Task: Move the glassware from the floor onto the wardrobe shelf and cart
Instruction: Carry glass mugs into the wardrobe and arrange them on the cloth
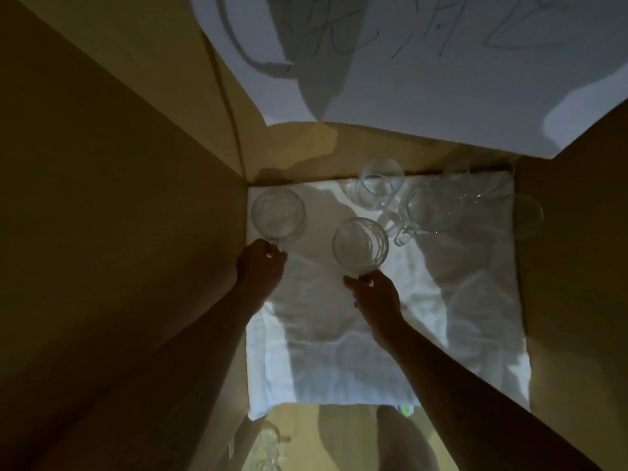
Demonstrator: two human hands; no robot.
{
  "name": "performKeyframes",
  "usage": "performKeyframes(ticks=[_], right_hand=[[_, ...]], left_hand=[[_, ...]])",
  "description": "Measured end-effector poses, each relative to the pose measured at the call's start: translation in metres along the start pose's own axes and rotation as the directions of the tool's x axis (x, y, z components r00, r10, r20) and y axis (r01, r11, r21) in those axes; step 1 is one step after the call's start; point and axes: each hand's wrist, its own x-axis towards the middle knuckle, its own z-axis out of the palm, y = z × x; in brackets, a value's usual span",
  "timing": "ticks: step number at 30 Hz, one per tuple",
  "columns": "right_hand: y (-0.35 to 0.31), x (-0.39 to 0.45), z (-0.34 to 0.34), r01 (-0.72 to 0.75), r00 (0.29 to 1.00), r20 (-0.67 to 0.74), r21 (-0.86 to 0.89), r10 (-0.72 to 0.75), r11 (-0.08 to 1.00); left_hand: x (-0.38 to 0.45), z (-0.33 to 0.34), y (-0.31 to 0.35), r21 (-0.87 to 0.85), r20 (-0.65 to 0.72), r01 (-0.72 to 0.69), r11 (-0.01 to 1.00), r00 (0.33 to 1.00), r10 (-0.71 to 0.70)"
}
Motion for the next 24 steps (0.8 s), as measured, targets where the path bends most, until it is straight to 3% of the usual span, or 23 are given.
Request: performKeyframes(ticks=[5, 9, 13, 15, 18, 24], right_hand=[[0.009, -0.031, -0.014, -0.116, 0.993, 0.029, 0.079, 0.114, 0.99], [0.006, -0.07, -0.026, -0.14, 0.988, 0.073, 0.021, 0.138, 0.99], [0.006, -0.126, -0.049, -0.149, 0.988, 0.056, 0.123, 0.143, 0.981], [0.003, -0.159, -0.065, -0.117, 0.993, 0.053, 0.163, 0.11, 0.98], [-0.004, -0.217, -0.09, -0.038, 0.999, 0.034, 0.212, 0.031, 0.977], [-0.007, -0.344, -0.125, 0.249, 0.967, 0.014, 0.196, -0.256, 0.949]], left_hand=[[-0.052, 0.003, -0.008, -0.286, -0.003, 0.104, 0.952, 0.994, -0.11], [-0.111, -0.01, -0.007, -0.25, 0.037, 0.084, 0.965, 0.996, -0.077], [-0.18, -0.032, 0.0, -0.224, 0.005, 0.063, 0.973, 0.998, -0.064], [-0.214, -0.047, 0.003, -0.282, -0.003, 0.03, 0.959, 0.999, -0.033], [-0.271, -0.073, 0.006, -0.239, -0.063, -0.041, 0.97, 0.998, 0.026], [-0.392, -0.124, -0.008, -0.306, -0.22, -0.191, 0.933, 0.967, 0.126]])
